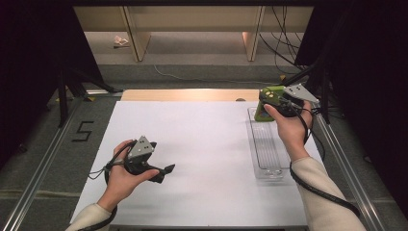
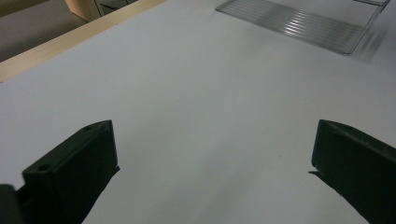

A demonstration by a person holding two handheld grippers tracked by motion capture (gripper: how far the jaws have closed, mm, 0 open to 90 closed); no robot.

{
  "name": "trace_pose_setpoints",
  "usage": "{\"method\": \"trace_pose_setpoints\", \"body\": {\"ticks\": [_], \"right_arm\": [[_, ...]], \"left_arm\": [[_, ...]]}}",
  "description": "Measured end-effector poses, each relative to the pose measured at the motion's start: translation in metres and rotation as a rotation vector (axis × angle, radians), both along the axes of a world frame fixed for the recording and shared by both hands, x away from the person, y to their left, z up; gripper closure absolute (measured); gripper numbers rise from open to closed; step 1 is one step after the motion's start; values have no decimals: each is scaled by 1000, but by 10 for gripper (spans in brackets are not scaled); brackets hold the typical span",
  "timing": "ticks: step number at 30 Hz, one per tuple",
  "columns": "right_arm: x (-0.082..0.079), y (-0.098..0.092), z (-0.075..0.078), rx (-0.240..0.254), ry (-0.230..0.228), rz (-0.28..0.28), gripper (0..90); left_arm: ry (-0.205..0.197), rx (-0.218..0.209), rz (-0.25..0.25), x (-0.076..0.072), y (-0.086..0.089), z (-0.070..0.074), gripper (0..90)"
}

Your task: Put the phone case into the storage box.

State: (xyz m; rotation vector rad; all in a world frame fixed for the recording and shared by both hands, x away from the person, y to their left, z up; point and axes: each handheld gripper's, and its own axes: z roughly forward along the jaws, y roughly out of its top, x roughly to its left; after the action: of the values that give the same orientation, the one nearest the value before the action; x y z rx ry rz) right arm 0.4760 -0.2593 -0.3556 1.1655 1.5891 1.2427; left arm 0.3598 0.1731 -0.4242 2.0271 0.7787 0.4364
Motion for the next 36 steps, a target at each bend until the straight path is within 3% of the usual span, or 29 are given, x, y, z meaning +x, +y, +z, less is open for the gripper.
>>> {"method": "trace_pose_setpoints", "body": {"ticks": [36], "right_arm": [[9, 2, 0, -4, 1, -5, 168]], "left_arm": [[-2, 0, 1, 0, 1, 0, 0]]}}
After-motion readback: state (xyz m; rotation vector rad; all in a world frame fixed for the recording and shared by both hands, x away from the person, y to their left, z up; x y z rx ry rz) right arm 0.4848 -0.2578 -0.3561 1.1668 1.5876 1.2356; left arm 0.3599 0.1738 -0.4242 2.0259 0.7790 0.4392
